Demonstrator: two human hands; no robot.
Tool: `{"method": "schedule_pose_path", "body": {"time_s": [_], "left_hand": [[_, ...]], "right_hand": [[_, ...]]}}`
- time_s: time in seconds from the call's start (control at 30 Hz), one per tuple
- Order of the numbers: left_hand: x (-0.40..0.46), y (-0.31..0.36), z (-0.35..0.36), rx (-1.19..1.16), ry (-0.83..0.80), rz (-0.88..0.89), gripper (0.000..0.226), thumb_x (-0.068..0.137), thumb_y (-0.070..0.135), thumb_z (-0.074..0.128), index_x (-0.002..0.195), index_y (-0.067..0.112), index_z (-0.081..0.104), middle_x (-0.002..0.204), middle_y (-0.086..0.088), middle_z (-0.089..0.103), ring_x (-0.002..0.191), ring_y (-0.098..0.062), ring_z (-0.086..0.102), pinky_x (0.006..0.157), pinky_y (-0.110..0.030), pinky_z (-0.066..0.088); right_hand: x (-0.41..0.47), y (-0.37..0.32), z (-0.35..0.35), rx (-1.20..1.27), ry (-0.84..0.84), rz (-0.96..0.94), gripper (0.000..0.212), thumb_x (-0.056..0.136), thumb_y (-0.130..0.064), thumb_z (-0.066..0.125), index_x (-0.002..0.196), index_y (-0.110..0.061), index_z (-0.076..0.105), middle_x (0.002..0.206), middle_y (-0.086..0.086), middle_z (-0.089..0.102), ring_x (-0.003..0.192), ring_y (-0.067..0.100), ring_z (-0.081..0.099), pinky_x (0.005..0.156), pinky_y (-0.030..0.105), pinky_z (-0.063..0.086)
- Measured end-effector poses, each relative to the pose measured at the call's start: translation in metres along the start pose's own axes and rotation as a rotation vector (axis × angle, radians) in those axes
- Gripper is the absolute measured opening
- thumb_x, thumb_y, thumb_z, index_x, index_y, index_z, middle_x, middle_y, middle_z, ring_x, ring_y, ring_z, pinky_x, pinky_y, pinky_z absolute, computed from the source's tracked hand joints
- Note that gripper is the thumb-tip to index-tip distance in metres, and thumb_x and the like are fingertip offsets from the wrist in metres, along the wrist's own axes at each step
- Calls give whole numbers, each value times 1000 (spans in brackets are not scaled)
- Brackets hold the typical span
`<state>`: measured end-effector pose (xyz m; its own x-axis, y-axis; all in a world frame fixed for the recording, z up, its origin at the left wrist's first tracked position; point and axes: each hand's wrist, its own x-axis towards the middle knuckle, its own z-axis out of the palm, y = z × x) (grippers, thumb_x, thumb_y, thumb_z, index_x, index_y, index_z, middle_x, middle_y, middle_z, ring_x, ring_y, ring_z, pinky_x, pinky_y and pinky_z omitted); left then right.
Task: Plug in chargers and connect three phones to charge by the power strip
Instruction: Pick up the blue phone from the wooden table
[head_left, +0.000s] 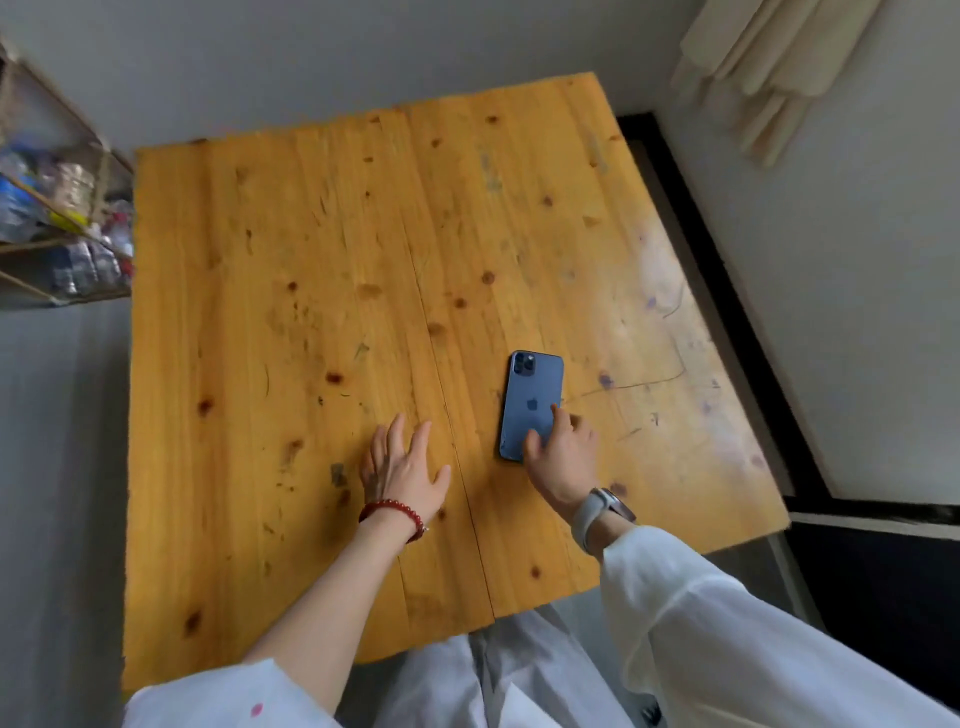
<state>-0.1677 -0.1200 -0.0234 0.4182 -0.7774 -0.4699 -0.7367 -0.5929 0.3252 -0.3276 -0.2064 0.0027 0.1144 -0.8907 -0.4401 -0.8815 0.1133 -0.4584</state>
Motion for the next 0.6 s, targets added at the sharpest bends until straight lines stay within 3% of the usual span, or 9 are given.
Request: {"method": "schedule_pose_path", "body": {"time_s": [0.23,0.4,0.6], "left_hand": [[37,-3,21,228,-5,69,73,85,53,37,141,35,-6,155,-3,-14,139,-30,-20,106,-57,-13],[34,-11,33,273,49,95,72,86,58,21,130,38,-32,146,-2,-30,131,-28,-34,105,-55,-20],[36,-13,31,278,13,140,68,86,59,16,131,36,-30,145,-1,-31,134,-30,-30,104,-56,-20]], "right_hand": [[35,-26,39,-277,-6,153,89,80,-63,43,145,-19,-1,149,19,13,130,39,21,98,51,32],[35,-17,50,-304,83,131,77,86,-49,45,144,-16,7,146,22,17,127,40,25,96,52,33],[25,-16,38,-201,98,129,64,77,-34,56,133,-20,28,133,18,31,115,35,31,87,46,34]]}}
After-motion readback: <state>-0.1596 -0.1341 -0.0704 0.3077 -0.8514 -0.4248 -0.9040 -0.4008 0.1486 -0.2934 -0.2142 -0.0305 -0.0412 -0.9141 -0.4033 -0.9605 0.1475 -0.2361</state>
